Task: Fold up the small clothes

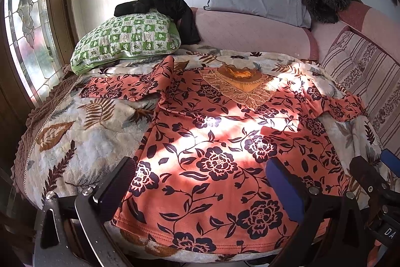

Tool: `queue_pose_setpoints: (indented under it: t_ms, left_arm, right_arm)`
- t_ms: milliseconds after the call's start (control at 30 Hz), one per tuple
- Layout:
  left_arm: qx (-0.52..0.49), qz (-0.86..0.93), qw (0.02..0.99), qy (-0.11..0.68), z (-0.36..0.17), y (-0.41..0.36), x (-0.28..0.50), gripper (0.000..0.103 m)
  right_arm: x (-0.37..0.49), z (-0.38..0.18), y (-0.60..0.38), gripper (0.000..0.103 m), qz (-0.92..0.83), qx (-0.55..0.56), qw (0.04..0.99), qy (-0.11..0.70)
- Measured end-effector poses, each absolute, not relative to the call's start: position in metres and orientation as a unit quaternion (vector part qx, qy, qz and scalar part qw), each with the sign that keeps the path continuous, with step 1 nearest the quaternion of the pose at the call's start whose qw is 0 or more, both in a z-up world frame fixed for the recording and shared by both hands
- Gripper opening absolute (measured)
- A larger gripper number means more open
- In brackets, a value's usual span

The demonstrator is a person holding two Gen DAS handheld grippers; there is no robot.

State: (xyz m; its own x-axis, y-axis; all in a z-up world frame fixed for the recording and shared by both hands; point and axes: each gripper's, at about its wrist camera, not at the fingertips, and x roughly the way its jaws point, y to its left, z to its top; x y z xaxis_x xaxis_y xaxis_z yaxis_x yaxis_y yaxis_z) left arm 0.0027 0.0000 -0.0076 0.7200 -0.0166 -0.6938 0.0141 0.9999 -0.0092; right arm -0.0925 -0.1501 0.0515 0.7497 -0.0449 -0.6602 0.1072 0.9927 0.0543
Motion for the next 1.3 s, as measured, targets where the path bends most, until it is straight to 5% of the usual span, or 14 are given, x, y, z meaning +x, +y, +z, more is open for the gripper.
queue_pose_setpoints:
  t_ms: [1300]
  left_arm:
    - [0.008,-0.009,0.924,0.383,-0.013,-0.005,0.013,0.103]
  right_arm:
    - [-0.082,0.043,-0.152,0.103,-0.04,0.052,0.934,0.351]
